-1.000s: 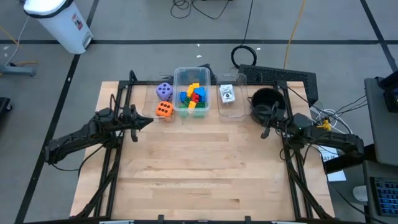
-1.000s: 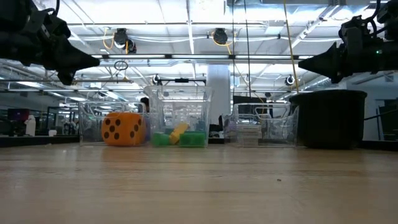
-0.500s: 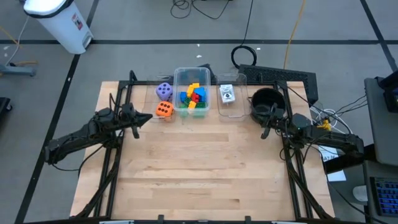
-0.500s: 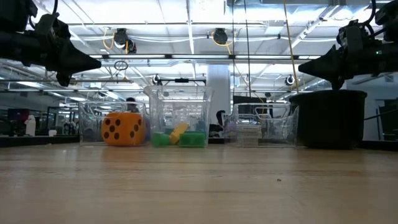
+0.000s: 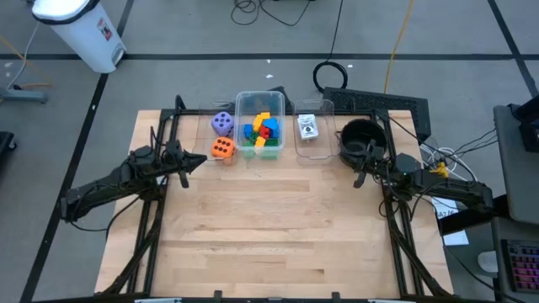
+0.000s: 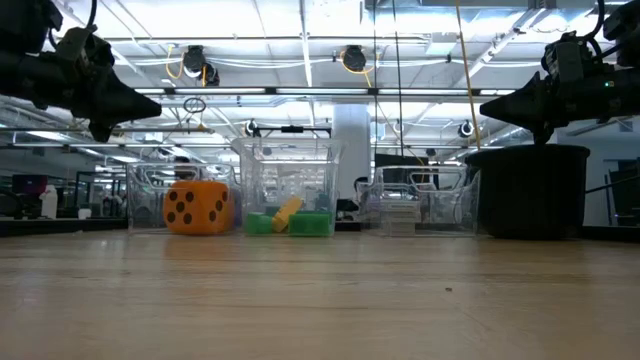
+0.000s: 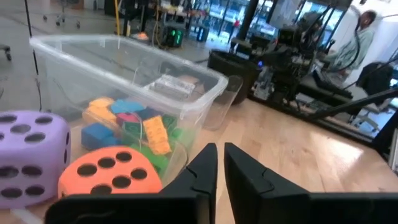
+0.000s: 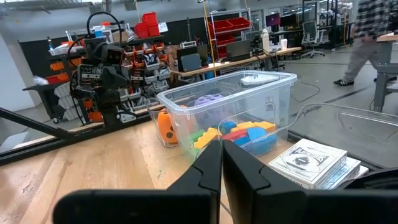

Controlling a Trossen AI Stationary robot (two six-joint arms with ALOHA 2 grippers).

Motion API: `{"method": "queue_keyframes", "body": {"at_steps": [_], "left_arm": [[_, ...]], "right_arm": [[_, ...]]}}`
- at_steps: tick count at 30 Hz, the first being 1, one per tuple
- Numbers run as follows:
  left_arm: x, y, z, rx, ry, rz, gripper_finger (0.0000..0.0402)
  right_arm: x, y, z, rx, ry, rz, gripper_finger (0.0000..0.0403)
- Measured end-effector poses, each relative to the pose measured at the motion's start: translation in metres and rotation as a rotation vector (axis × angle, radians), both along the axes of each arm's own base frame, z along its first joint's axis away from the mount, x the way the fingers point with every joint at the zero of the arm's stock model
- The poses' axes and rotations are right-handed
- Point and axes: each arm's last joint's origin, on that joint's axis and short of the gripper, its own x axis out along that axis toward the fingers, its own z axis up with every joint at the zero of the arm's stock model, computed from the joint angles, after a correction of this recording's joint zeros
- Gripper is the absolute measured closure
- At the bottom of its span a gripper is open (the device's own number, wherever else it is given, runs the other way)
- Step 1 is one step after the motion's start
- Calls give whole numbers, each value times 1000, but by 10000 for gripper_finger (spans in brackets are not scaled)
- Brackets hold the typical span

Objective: Pick & Place Toys
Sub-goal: Return to Home Position

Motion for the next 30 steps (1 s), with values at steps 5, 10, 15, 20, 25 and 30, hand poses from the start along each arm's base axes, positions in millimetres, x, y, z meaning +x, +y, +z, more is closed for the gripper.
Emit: {"method": "queue_keyframes", "body": {"at_steps": [5, 10, 15, 20, 25, 30], "left_arm": [[0, 0, -2, -7, 17, 0, 365], [2, 1, -3, 9, -26, 0, 364], [8, 3, -17, 36, -91, 1, 364], [9, 4, -19, 27, -64, 0, 364], [9, 4, -19, 29, -68, 0, 364], [9, 4, -19, 27, -65, 1, 364]], "right_arm": [[0, 0, 0, 0, -1, 0, 398], [0, 0, 0, 0, -1, 0, 398], [0, 0, 0, 0, -1, 0, 400], [0, 0, 0, 0, -2, 0, 400], [0, 0, 0, 0, -2, 0, 399], [0, 0, 0, 0, -2, 0, 401]]}}
